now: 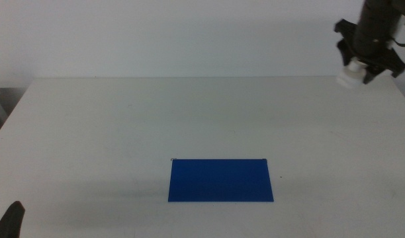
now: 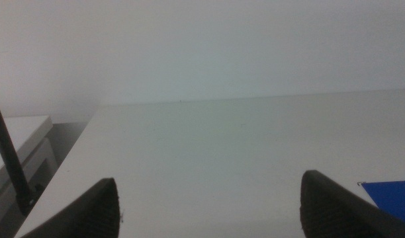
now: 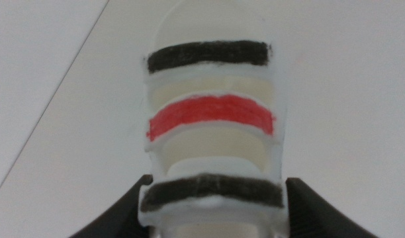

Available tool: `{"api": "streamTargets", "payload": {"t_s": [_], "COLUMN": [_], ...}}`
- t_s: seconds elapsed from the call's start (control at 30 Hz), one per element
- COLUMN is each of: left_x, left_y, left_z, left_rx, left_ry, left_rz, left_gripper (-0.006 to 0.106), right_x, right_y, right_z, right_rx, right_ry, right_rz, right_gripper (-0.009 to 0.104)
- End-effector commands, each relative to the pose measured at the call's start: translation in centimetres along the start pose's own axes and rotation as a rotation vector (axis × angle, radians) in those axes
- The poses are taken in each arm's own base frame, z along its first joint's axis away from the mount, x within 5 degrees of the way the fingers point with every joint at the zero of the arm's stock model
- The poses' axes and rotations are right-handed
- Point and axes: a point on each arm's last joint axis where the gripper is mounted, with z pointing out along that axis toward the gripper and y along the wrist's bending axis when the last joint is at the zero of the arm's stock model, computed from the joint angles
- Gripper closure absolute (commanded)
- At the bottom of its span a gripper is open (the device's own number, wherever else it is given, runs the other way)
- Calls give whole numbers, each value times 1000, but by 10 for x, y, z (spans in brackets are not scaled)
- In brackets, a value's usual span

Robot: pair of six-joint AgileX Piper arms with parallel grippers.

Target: Use one arm to grab the shoe from the table and place it on the mat.

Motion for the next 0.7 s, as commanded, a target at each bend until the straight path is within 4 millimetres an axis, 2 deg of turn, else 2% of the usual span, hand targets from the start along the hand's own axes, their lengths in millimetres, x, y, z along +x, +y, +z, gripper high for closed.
{"api": "streamTargets", "payload": {"t_s": [0.0,0.17,0.4,0.67], "left_x": [-6,-6,-6,-6], "left_y": [0,0,0,0], "left_z": [-1,-1,-1,-1], "left_rx": [-1,-1,-1,-1], "left_ry": [-89,-89,-89,-89], "left_rz": [-14,-14,-14,-14], "left_gripper": [7,7,7,7], "right_x": [9,66,152,235], "right_y": [-8,-4,8,7], "right_z": [-56,-84,-113,-128], "right_rx": [-33,-77,-151,-181], "right_ry": [-57,-15,32,87], "right_rz": [14,-48,-164,-214], "right_gripper": [98,98,98,98]}}
